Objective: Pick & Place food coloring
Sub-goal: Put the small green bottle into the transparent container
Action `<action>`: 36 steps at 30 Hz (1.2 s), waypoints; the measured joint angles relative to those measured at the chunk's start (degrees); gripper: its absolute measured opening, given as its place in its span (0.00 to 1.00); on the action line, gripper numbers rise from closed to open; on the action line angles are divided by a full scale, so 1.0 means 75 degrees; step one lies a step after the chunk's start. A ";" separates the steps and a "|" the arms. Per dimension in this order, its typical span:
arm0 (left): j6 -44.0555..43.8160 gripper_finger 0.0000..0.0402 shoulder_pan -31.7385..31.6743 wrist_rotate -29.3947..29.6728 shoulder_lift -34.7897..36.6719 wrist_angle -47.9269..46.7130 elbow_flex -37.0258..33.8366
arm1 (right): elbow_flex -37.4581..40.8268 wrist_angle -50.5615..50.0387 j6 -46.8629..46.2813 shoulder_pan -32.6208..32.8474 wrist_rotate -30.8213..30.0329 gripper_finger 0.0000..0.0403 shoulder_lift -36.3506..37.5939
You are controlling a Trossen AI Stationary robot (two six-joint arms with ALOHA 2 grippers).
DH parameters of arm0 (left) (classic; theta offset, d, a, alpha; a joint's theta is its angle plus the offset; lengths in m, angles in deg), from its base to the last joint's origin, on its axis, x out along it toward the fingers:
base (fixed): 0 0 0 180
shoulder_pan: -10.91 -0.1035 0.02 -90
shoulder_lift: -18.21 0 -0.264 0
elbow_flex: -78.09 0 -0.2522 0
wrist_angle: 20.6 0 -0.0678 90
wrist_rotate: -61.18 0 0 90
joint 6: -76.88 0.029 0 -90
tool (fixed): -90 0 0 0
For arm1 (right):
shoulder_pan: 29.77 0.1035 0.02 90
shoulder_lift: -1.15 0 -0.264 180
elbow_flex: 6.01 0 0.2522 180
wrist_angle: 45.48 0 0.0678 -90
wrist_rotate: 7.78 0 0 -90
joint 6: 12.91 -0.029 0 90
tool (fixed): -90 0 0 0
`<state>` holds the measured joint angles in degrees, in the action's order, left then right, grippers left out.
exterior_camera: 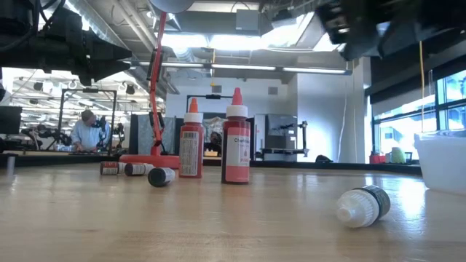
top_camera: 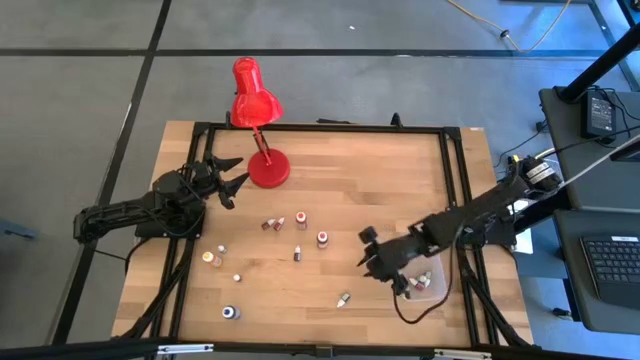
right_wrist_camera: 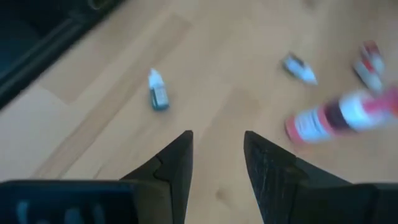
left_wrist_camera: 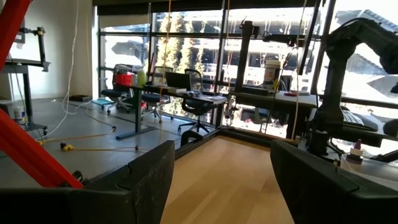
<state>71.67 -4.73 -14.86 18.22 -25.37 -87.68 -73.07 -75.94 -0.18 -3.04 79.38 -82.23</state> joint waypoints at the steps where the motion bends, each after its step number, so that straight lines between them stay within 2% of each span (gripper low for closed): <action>1: 0.0000 0.65 -0.0002 0.0000 0.0000 0.0000 0.0000 | 0.0000 0.0166 0.0278 -0.0142 0.0297 0.36 -0.0130; 7: 0.0000 0.65 -0.0001 -0.0003 0.0000 0.0000 0.0000 | -0.0005 0.1364 0.1381 -0.0819 0.1724 0.36 -0.1262; 11: 0.0000 0.65 -0.0002 -0.0006 0.0000 0.0000 0.0000 | -0.0388 0.1037 0.1351 -0.1031 0.2751 0.36 -0.1996; 18: 0.0000 0.65 -0.0002 0.0000 0.0000 0.0000 0.0000 | -0.0912 0.1336 0.1614 -0.1032 0.3961 0.36 -0.2977; 23: 0.0002 0.65 -0.0002 0.0003 0.0000 0.0000 0.0000 | -0.0959 0.1811 0.1578 -0.0952 0.4186 0.36 -0.3398; 34: 0.0003 0.65 0.0000 0.0006 0.0000 -0.0015 0.0000 | -0.0962 0.2247 0.1252 -0.0703 0.4118 0.36 -0.3739; 36: 0.0003 0.65 -0.0002 0.0006 0.0000 -0.0015 0.0000 | -0.0962 0.2257 0.1254 -0.0698 0.3895 0.36 -0.3739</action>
<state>71.69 -4.75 -14.82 18.22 -25.48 -87.68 -80.28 -59.01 9.22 -8.28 108.59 -110.27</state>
